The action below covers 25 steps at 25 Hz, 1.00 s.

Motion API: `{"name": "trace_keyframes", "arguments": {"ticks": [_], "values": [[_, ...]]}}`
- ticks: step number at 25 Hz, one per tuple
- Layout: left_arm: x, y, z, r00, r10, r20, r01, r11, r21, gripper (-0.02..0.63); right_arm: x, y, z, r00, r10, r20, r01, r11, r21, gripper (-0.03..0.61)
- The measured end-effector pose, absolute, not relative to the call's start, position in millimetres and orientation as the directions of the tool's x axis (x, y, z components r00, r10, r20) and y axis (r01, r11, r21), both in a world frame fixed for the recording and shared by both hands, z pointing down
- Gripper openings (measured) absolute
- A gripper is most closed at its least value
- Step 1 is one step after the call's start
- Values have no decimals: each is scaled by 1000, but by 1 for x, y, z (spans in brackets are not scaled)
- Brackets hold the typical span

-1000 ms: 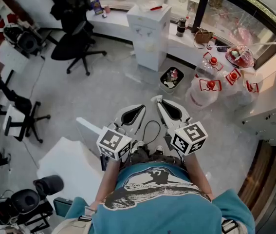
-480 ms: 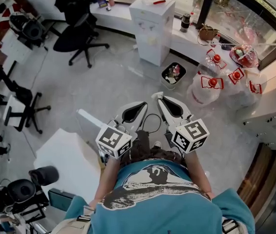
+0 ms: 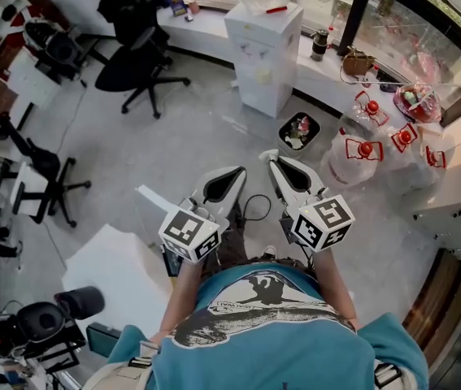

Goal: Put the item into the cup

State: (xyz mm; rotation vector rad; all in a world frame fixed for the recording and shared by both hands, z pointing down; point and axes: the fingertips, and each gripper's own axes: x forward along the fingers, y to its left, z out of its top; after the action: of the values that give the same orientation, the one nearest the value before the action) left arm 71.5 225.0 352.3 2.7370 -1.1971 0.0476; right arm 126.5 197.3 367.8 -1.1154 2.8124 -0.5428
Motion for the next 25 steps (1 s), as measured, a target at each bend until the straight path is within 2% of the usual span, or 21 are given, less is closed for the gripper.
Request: {"name": "trace_keyframes", "arguments": {"ticks": [5, 10, 25], "values": [[42, 174, 357, 687, -723, 73, -723, -671, 162, 12, 99, 147, 373, -727, -682, 82, -664, 667, -338, 35], [11, 108, 357, 712, -692, 118, -702, -703, 114, 12, 68, 85, 372, -695, -711, 108, -695, 626, -354, 35], [-75, -33, 364, 800, -590, 109, -600, -778, 188, 12, -28, -50, 384, -621, -760, 192, -767, 537, -352, 35]]}}
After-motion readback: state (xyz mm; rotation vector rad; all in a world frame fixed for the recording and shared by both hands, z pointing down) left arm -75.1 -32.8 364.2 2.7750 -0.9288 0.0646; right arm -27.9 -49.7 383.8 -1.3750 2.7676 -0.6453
